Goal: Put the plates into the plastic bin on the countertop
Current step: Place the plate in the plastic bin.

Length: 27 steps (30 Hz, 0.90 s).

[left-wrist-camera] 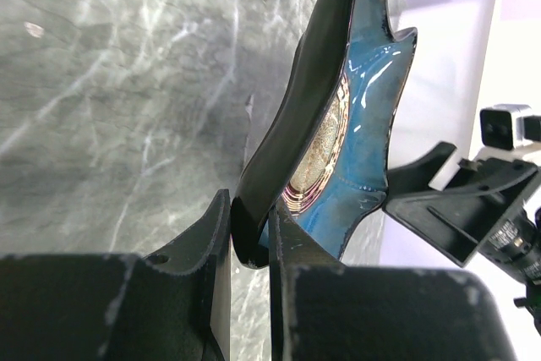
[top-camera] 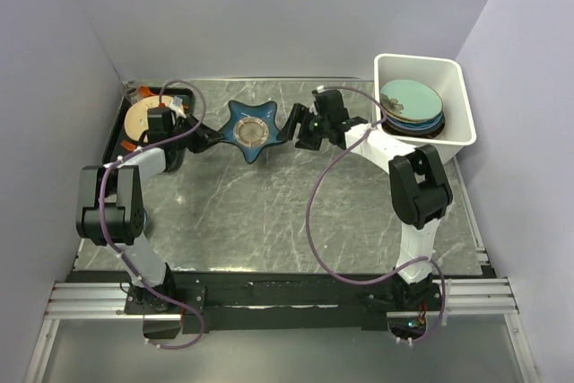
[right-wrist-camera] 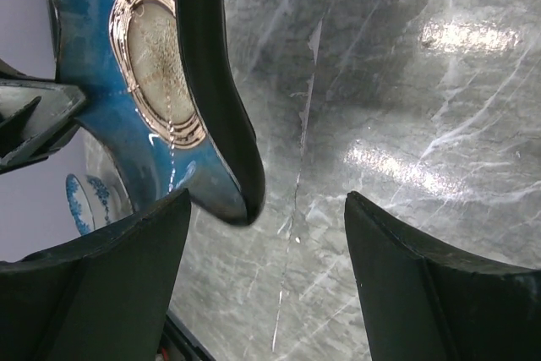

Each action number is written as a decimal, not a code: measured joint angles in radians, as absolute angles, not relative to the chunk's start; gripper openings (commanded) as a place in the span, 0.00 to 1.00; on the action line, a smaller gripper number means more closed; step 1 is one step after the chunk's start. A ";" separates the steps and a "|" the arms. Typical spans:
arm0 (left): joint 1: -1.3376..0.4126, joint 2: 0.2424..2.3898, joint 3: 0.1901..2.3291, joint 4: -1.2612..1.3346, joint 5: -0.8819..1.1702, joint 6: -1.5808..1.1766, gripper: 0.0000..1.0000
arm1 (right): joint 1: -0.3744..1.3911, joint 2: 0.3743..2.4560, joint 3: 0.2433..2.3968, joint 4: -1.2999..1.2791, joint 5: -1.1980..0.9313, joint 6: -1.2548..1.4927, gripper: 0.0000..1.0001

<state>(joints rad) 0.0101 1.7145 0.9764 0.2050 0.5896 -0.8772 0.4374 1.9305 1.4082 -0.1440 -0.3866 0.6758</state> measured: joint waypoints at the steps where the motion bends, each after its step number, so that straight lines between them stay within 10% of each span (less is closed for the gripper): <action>1: 0.009 1.713 0.976 0.205 0.596 -0.877 0.01 | 0.439 1.931 1.408 -0.144 -0.387 0.676 0.79; 9: -0.024 1.696 0.988 0.207 0.640 -0.876 0.01 | 0.443 1.940 1.409 -0.135 -0.387 0.688 0.58; 16: -0.042 1.691 1.001 0.213 0.641 -0.892 0.01 | 0.448 1.953 1.413 -0.116 -0.444 0.644 0.05; 19: -0.019 1.691 1.015 0.203 0.619 -0.915 0.01 | 0.469 1.953 1.413 -0.102 -0.468 0.612 0.00; 22: -0.015 1.690 1.020 0.196 0.609 -0.903 0.11 | 0.472 1.953 1.413 -0.089 -0.462 0.620 0.00; 27: -0.024 1.674 1.021 0.176 0.598 -0.862 0.64 | 0.466 1.953 1.413 -0.090 -0.467 0.640 0.00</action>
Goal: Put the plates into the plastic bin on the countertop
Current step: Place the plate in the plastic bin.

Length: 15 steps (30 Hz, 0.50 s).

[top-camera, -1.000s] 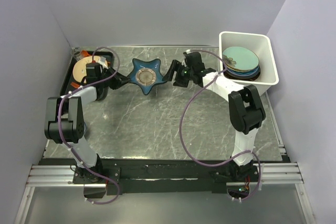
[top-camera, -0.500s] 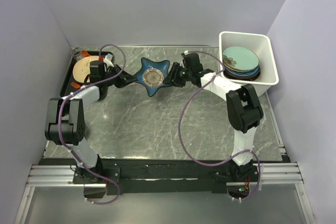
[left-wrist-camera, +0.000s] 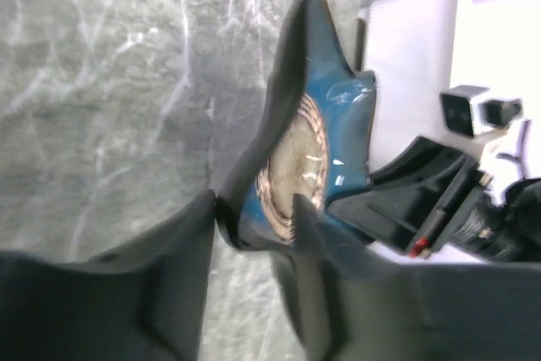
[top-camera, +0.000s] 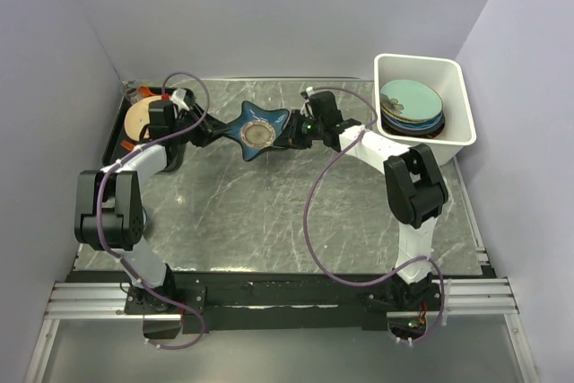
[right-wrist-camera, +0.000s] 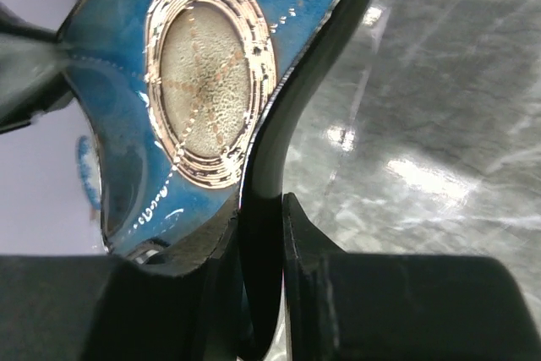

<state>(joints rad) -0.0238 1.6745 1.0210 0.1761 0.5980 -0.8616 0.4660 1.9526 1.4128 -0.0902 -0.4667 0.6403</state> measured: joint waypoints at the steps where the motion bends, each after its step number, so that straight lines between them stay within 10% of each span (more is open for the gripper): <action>1: -0.027 1.666 1.022 0.173 0.598 -0.848 0.70 | 0.467 1.953 1.413 -0.094 -0.459 0.646 0.00; 7: -0.039 1.600 1.043 0.149 0.597 -0.796 0.97 | 0.462 1.953 1.413 -0.139 -0.410 0.661 0.00; 15: -0.039 1.549 1.053 0.137 0.564 -0.745 0.99 | 0.458 1.953 1.413 -0.197 -0.368 0.660 0.00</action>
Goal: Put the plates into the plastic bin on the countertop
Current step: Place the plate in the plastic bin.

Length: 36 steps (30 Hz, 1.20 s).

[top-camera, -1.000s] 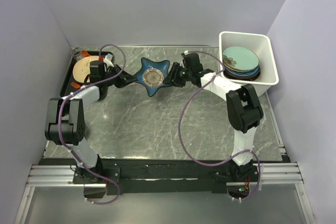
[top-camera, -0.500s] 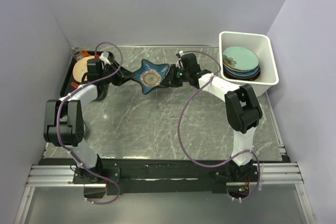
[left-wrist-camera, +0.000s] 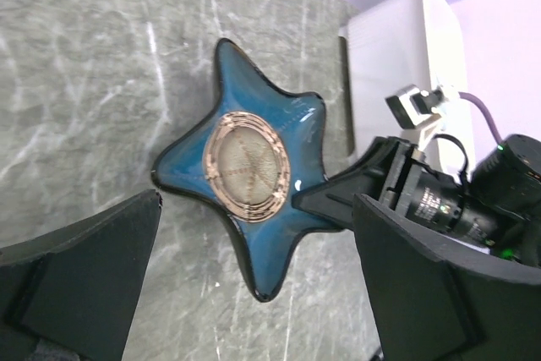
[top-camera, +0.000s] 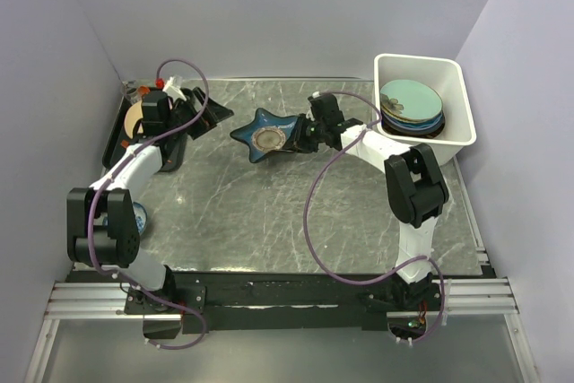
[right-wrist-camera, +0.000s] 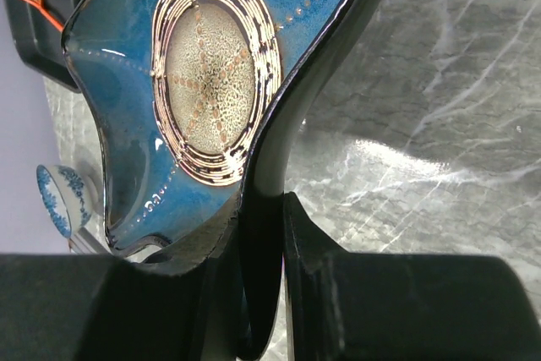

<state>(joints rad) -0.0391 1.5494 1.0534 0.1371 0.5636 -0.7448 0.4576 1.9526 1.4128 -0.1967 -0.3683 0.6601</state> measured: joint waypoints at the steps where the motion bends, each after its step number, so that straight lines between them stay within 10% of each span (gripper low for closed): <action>1: -0.039 1.547 1.053 0.129 0.551 -0.741 0.99 | 0.458 1.953 1.413 -0.199 -0.365 0.660 0.00; 36: -0.054 1.507 1.053 0.081 0.468 -0.714 0.99 | 0.371 1.827 1.406 -0.284 -0.311 0.612 0.00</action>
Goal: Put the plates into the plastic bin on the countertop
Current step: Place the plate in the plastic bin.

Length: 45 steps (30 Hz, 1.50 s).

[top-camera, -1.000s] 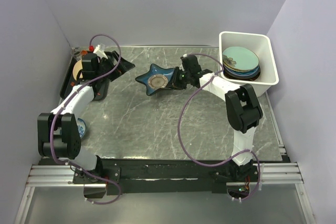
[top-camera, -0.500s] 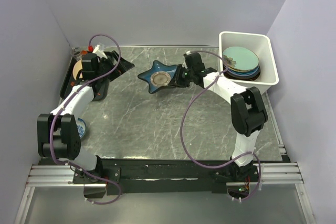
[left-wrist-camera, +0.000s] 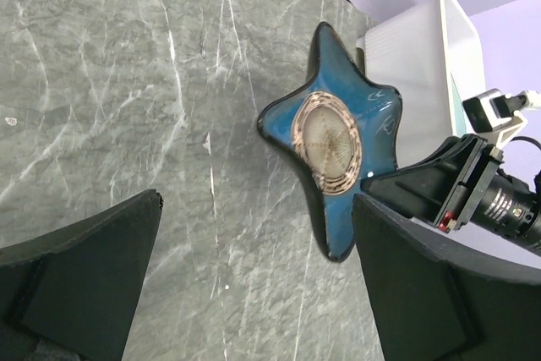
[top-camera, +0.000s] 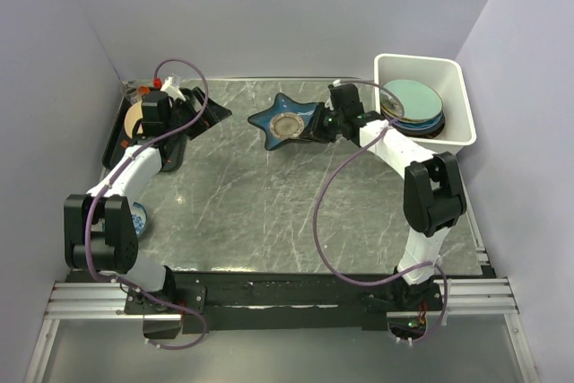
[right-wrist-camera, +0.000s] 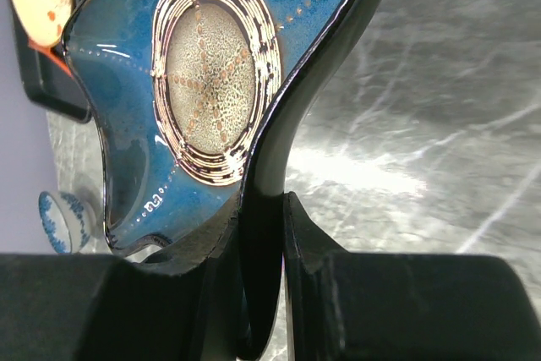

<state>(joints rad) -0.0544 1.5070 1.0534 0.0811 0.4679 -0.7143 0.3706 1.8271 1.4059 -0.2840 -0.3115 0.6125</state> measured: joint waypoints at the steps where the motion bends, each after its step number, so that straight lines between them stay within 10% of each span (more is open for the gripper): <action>1: -0.054 1.507 1.053 0.081 0.468 -0.714 0.99 | 0.363 1.824 1.406 -0.287 -0.310 0.611 0.00; 45: -0.116 1.578 1.056 0.066 0.474 -0.715 0.99 | -0.118 1.644 1.407 -0.345 -0.349 0.617 0.00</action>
<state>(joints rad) -0.1162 1.5780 1.0561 0.0658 0.4736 -0.7147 -0.1181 1.6436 1.4067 -0.3447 -0.3492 0.6167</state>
